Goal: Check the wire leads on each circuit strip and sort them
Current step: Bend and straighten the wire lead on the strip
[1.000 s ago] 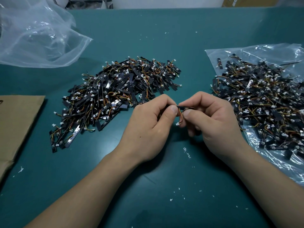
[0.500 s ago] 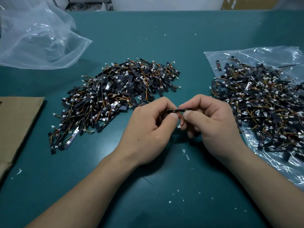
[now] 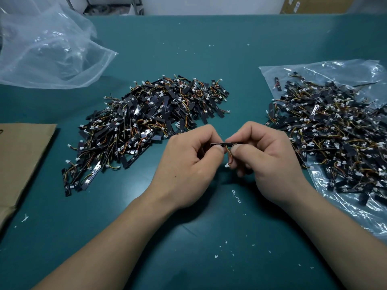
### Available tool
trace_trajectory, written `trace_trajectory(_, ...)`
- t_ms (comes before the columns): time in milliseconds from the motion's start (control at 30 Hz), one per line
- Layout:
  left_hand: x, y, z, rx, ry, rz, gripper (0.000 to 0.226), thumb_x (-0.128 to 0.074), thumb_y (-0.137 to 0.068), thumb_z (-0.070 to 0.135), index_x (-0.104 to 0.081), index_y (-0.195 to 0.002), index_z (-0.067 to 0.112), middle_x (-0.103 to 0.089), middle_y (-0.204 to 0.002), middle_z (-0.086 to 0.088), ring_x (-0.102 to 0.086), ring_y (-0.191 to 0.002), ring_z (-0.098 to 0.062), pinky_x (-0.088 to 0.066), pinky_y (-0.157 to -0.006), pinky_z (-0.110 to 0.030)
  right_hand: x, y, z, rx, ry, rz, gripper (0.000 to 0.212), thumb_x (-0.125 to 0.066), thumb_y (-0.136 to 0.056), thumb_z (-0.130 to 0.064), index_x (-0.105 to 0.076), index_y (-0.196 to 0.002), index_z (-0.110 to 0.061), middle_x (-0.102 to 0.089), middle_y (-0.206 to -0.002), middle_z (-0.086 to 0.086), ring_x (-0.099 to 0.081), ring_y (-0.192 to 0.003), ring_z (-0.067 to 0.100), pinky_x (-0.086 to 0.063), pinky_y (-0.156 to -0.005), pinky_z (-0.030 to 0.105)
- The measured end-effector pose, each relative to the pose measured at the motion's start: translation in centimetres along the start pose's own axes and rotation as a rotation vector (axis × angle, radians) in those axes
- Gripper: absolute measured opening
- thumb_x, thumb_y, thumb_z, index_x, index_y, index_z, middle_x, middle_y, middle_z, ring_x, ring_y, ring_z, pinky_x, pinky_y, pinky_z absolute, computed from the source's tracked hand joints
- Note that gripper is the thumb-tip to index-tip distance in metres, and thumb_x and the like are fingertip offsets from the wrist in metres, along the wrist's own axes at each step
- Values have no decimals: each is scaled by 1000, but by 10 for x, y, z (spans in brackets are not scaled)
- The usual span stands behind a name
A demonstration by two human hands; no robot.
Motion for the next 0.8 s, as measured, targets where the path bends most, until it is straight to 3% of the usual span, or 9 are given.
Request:
trace_trajectory(167, 1, 0, -3, 21, 116, 10, 22, -56, -88, 16, -52, -67, 14, -48, -57, -9, -42, -55, -20, -36, -52, -34, -1, 2, 1, 31, 12, -57, 11, -61, -88, -24, -61, -77, -21, -64, -58, 1, -50, -49, 27, -42, -46, 28)
trace_trajectory(233, 3, -1, -4, 46, 185, 3, 21, -54, -84, 16, -51, -63, 11, -45, -55, -10, -39, -55, -17, -33, -53, -34, -3, 3, 2, 72, 79, -114, 26, -55, -92, -36, -53, -70, -21, -57, -52, -7, -46, -49, 35, -37, -49, 27)
trace_trajectory(333, 2, -1, -2, 35, 169, -62, 23, -53, -79, 13, -52, -57, 20, -43, -51, 6, -39, -53, -8, -32, -53, -26, -5, 4, 2, 113, 132, -182, 37, -47, -95, -37, -47, -59, -29, -46, -49, -7, -43, -46, 22, -34, -51, 28)
trace_trajectory(467, 1, 1, -1, -4, 173, -84, 26, -54, -82, 11, -57, -61, 27, -47, -52, 10, -42, -53, -8, -33, -54, -25, -4, 4, 3, 106, 132, -186, 41, -46, -95, -34, -44, -55, -24, -42, -49, -5, -37, -47, 13, -31, -51, 23)
trace_trajectory(533, 2, 1, -3, -8, 241, -51, 20, -54, -85, 14, -65, -70, 21, -50, -55, 4, -44, -53, -10, -35, -55, -26, -4, 4, 3, 116, 150, -178, 46, -46, -96, -34, -38, -54, -17, -36, -48, -1, -32, -48, 10, -27, -50, 21)
trace_trajectory(600, 3, 1, -2, -40, 360, 24, 25, -50, -92, 23, -69, -105, 12, -53, -61, -5, -45, -55, -12, -38, -57, -27, -3, 5, -1, 154, 156, -110, 51, -46, -98, -33, -36, -53, -10, -35, -48, -3, -30, -48, 8, -26, -50, 20)
trace_trajectory(667, 8, 1, -2, -86, 457, 146, 46, -45, -94, 28, -55, -134, 8, -54, -67, -17, -46, -57, -16, -40, -60, -26, 3, 5, -6, 201, 88, 66, 46, -47, -102, -28, -44, -59, -12, -41, -51, -6, -34, -48, 8, -29, -49, 18)
trace_trajectory(700, 13, 0, -3, -109, 460, 209, 48, -44, -95, 27, -51, -138, 7, -54, -68, -21, -46, -58, -18, -40, -61, -25, 7, 4, -8, 204, 7, 156, 38, -46, -106, -24, -52, -69, -15, -46, -55, -6, -37, -47, 7, -30, -48, 17)
trace_trajectory(800, 22, 0, -4, -108, 296, 342, 32, -47, -95, 19, -60, -124, 13, -60, -75, -11, -54, -65, -17, -43, -65, -29, 9, -1, -7, 128, -107, 218, 16, -46, -106, -23, -61, -109, -20, -59, -65, -4, -39, -43, 9, -33, -42, 16)
Point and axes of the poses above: each hand's wrist, its own y-axis away from the middle knuckle, its own x-axis out of the back of the hand, z = x × y, the point moved 4 cm from there along -y, towards the middle knuckle
